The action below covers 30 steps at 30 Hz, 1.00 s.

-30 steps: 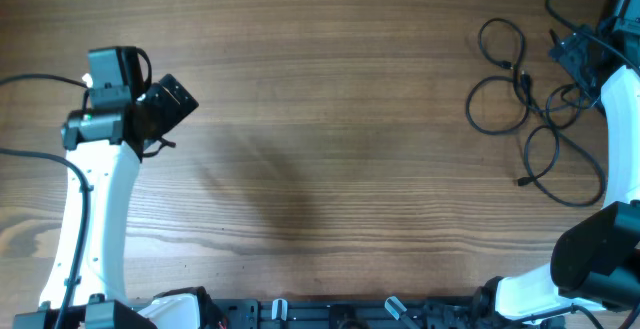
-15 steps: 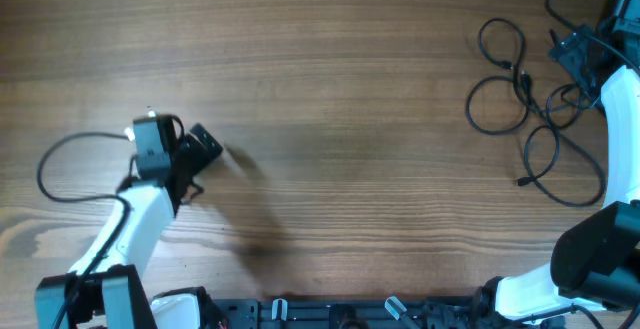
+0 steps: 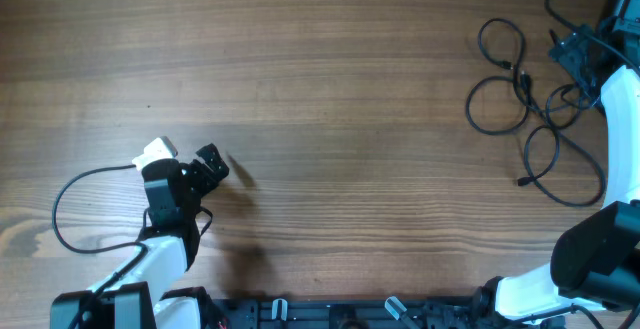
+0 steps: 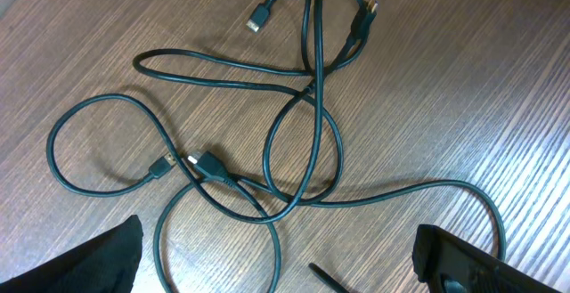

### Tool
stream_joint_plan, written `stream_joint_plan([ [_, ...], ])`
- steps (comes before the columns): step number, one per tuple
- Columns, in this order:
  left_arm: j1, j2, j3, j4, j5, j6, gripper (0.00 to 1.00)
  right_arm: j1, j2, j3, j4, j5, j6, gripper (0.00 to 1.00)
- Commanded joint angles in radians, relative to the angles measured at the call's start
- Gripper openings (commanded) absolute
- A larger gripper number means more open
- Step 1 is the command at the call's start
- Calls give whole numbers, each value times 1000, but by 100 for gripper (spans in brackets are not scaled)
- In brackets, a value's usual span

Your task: Untangle cables

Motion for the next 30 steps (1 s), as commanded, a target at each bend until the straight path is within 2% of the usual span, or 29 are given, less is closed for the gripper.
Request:
stream_joint_plan([
  [1,-3,58,-121,-93,28,-38,100,1,19,-8,3,-5,-5,100],
  [9,-22,-2,-162,-108,31,-37,100,1,19,-8,3,-5,-5,100],
  [14,-60,-71,-162,-185,22,-37,100,1,19,-8,3,-5,-5,100],
  [23,-66,-443,-162,-497,-18,-34,100,1,19,-8,3,-5,-5,100],
  [30,-75,-707,-161,-510,12,21,100,1,19,-8,3,-5,-5,100],
])
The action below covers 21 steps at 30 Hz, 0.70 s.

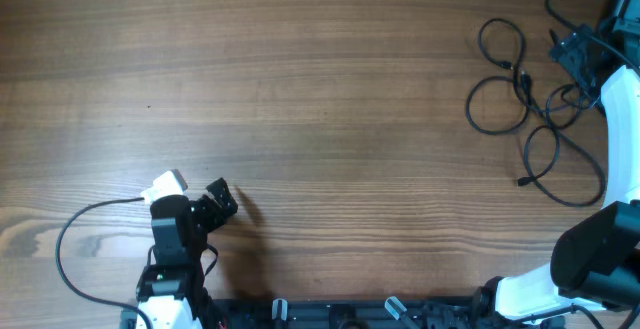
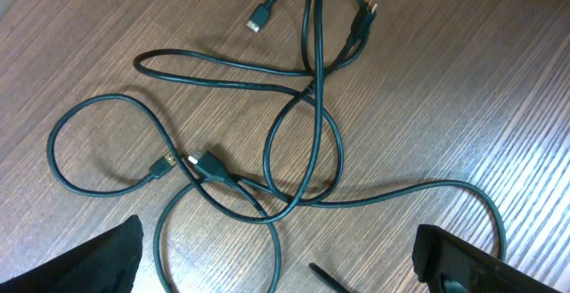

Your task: Untangle cables

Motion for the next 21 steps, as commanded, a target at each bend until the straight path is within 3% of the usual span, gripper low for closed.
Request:
stream_joint_plan([
  [1,-21,-148,-29,-17,41,14,100,1,19,-8,2,-5,-5,100],
  [8,-70,-372,-29,-17,41,88,100,1,19,-8,2,-5,-5,100],
  [21,-143,-608,-29,-17,41,190,100,1,19,-8,2,-5,-5,100],
])
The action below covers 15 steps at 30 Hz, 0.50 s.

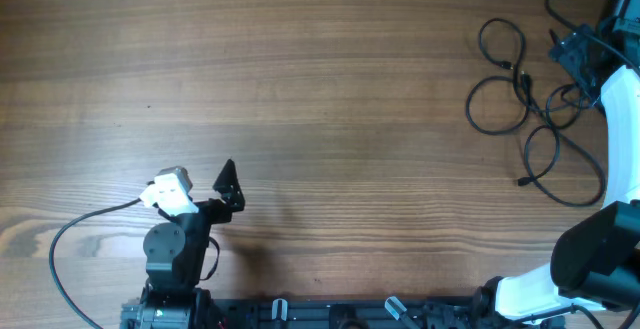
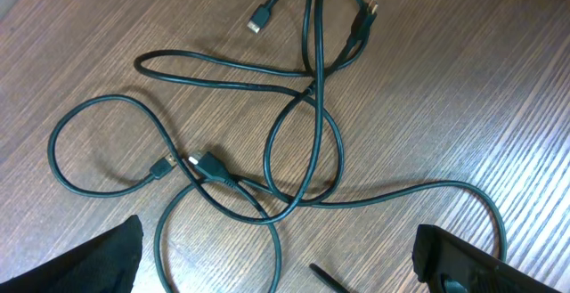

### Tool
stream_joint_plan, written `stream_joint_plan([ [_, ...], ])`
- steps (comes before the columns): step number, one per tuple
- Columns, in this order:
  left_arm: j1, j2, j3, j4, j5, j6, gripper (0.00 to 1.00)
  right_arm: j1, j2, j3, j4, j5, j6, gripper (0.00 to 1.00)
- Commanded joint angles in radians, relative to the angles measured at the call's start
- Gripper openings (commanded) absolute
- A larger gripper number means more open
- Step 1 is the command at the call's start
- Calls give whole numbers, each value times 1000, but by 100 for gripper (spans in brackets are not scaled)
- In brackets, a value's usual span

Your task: Untangle cables

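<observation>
A tangle of thin dark cables [image 1: 522, 79] lies at the table's far right. In the right wrist view the cables [image 2: 307, 88] cross in several loops, with plug ends at the top [image 2: 258, 19] and two plugs meeting at the left [image 2: 203, 162]. My right gripper [image 1: 576, 55] hovers beside the tangle. It is open [image 2: 285, 271], its fingers [image 2: 107, 257] set wide apart at the bottom edge, nothing between them. My left gripper [image 1: 228, 183] is far away at the front left, holding no cable; its jaw state is unclear.
The left arm's own wire [image 1: 70, 231] curves over the wood at the front left. The right arm's white link [image 1: 620, 119] runs along the right edge next to the tangle. A rail [image 1: 340, 312] lines the front edge.
My left arm has drawn back toward the front edge, and its gripper now points toward the far side. The right gripper and the cables are unchanged.
My left gripper stood at the front left, well out over the wood, then lower down, and now close to the front rail. All through, my right gripper stayed open above the tangle, and no cable shifted.
</observation>
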Motion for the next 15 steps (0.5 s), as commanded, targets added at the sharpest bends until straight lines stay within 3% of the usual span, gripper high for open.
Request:
stream_joint_plan([
  [1,-30,-86,-7,-2,11,55,100,1,19,-8,1,-5,-5,100],
  [5,-30,-175,-7,-2,10,82,100,1,19,-8,0,-5,-5,100],
  [15,-30,-172,-7,0,8,103,100,1,19,-8,1,-5,-5,100],
])
